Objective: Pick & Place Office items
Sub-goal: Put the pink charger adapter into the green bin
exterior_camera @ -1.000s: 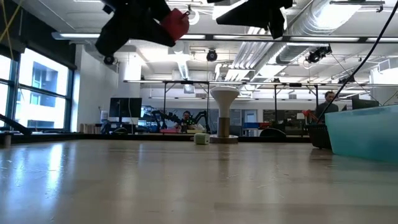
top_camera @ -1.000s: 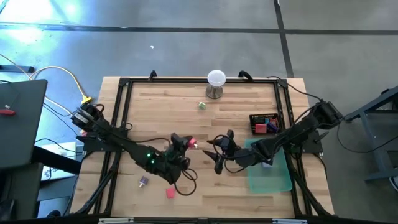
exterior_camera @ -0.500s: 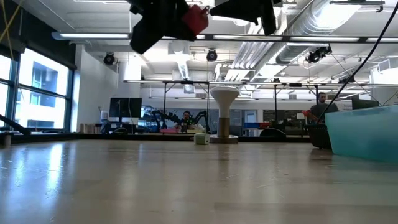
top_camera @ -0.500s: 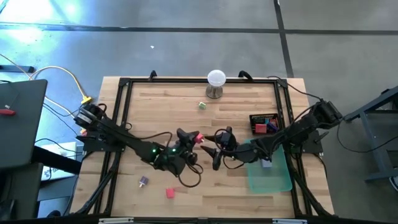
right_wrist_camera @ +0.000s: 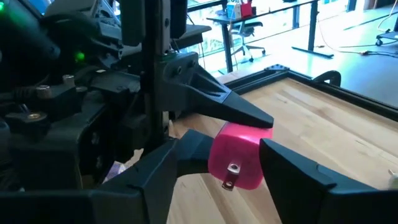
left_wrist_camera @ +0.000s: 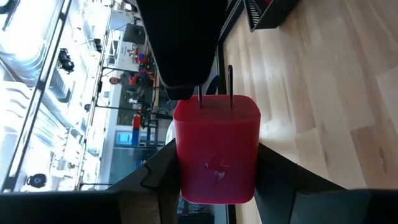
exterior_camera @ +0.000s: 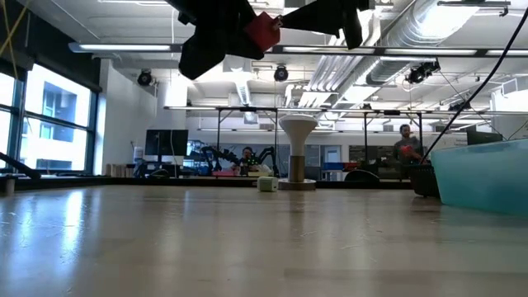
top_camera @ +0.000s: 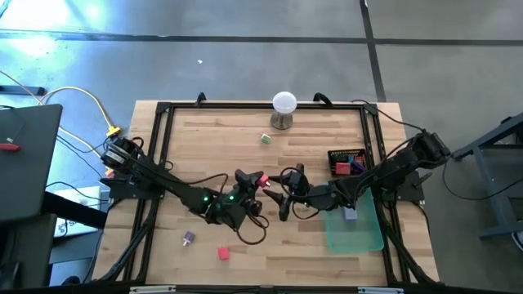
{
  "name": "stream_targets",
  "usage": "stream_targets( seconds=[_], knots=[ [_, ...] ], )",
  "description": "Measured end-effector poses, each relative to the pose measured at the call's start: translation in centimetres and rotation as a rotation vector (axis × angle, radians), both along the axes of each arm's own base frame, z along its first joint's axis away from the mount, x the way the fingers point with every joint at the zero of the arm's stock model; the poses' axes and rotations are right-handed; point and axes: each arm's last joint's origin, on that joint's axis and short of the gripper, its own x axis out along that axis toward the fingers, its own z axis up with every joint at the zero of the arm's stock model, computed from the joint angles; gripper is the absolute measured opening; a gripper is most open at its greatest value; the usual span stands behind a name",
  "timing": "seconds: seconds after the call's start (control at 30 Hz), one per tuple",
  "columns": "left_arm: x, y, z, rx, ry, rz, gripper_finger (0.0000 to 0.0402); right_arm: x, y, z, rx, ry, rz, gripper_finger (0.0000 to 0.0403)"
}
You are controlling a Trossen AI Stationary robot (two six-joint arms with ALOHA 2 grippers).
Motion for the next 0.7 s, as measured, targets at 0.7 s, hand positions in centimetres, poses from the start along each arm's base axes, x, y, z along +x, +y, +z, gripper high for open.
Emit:
stream_targets(
  seconds=[0.7],
  knots=[
    [0.27, -0.18, 0.97, 0.020, -0.036, -0.017, 0.0145, -0.38, -0.49, 0.51, 0.024, 0.003, -0.017, 0.0322]
  ],
)
